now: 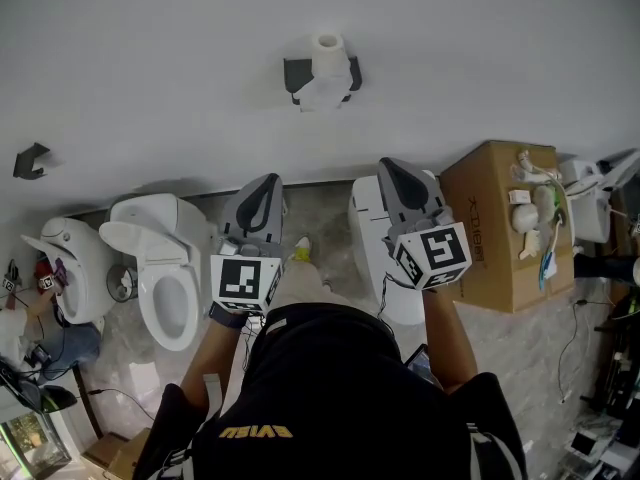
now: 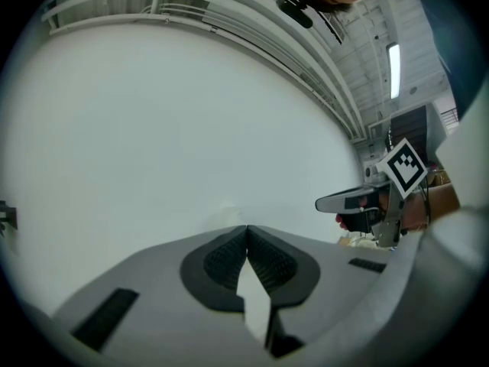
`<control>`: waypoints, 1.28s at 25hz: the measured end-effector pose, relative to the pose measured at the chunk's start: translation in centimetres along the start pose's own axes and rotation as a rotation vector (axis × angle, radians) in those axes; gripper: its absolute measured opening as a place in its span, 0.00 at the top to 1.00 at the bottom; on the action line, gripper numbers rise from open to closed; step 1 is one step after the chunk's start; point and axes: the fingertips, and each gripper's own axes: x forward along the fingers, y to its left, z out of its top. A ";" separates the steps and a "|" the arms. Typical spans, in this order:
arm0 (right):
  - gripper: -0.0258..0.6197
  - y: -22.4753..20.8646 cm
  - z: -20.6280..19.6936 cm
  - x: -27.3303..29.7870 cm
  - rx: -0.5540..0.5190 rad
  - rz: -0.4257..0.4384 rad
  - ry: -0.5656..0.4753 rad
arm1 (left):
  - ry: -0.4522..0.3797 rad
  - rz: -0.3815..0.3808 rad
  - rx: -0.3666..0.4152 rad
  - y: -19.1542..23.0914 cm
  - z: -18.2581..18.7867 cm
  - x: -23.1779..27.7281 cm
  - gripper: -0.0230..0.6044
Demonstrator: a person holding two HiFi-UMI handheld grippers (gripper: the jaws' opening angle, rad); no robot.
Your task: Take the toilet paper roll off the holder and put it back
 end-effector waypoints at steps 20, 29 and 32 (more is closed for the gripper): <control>0.97 1.2 -0.4 -0.6 -0.024 0.003 0.031 | -0.008 -0.014 -0.005 0.1 0.0 -0.9 0.95; 0.97 0.0 -0.2 -1.8 0.025 0.000 0.001 | 0.057 -0.022 0.013 -0.4 -1.6 -2.0 0.95; 0.97 -0.5 0.3 -1.8 -0.015 0.004 -0.006 | 0.068 -0.026 0.028 -0.4 -1.6 -2.1 0.95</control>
